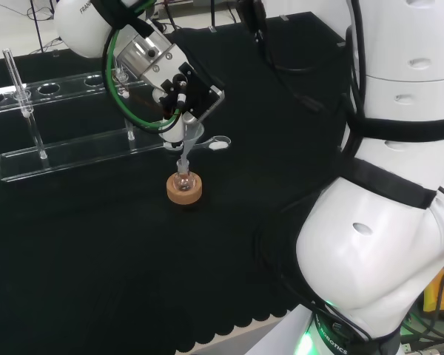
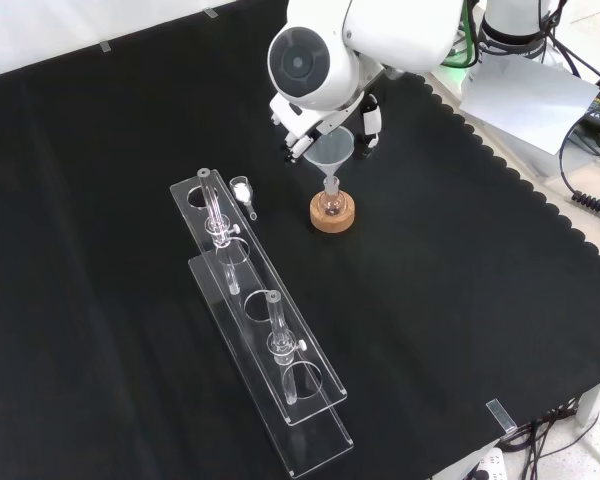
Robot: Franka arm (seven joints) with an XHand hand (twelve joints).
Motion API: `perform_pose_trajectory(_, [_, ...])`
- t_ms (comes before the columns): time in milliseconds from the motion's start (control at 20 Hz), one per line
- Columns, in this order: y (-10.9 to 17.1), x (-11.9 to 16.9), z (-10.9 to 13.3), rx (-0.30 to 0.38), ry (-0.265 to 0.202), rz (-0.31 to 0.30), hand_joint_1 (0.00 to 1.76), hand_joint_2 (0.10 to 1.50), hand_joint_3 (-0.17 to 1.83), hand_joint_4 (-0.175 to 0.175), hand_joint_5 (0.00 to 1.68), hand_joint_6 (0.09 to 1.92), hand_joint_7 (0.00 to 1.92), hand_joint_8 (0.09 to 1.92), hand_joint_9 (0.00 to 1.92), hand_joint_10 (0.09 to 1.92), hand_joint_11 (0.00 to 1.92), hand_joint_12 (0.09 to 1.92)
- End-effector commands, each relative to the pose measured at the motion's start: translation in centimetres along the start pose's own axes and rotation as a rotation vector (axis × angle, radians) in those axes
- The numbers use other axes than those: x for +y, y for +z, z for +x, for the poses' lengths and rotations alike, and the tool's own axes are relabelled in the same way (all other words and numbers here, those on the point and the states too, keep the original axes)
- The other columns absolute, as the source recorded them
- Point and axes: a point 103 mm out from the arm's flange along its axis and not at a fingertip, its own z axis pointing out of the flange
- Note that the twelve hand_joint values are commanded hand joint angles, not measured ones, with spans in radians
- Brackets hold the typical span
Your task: Place the funnel on the round-bottom flask.
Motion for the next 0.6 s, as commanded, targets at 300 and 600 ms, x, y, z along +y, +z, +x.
perform_pose_trajectory(300, [0.2,-0.6,-0.1,0.005,0.007,0.027,0.54,0.60,0.52,-0.052,0.37,0.40,0.48,0.73,0.88,0.54,0.55,1.29])
perform_pose_trajectory(600, [0.0,-1.5,-0.1,0.004,0.003,0.052,0.49,0.60,0.44,-0.051,0.37,0.24,0.44,0.71,0.84,0.55,0.54,1.30])
